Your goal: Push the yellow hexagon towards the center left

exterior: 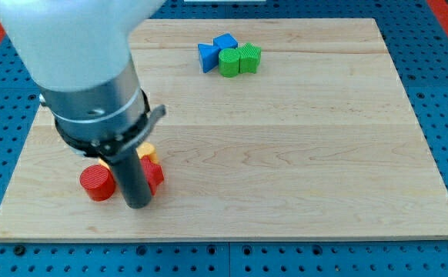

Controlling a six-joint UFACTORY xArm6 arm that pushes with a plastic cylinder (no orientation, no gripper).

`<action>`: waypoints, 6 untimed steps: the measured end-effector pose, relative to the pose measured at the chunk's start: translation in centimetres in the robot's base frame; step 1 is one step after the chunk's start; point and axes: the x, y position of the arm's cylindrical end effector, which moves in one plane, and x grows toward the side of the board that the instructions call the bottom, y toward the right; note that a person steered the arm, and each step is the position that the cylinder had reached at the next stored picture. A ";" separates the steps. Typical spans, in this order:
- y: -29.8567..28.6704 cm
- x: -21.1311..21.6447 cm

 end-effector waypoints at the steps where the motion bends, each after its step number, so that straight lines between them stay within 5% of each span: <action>1: -0.4 -3.2; 3: 0.1 -9.2; 5: -0.4 -3.3; 6: -3.4 -4.5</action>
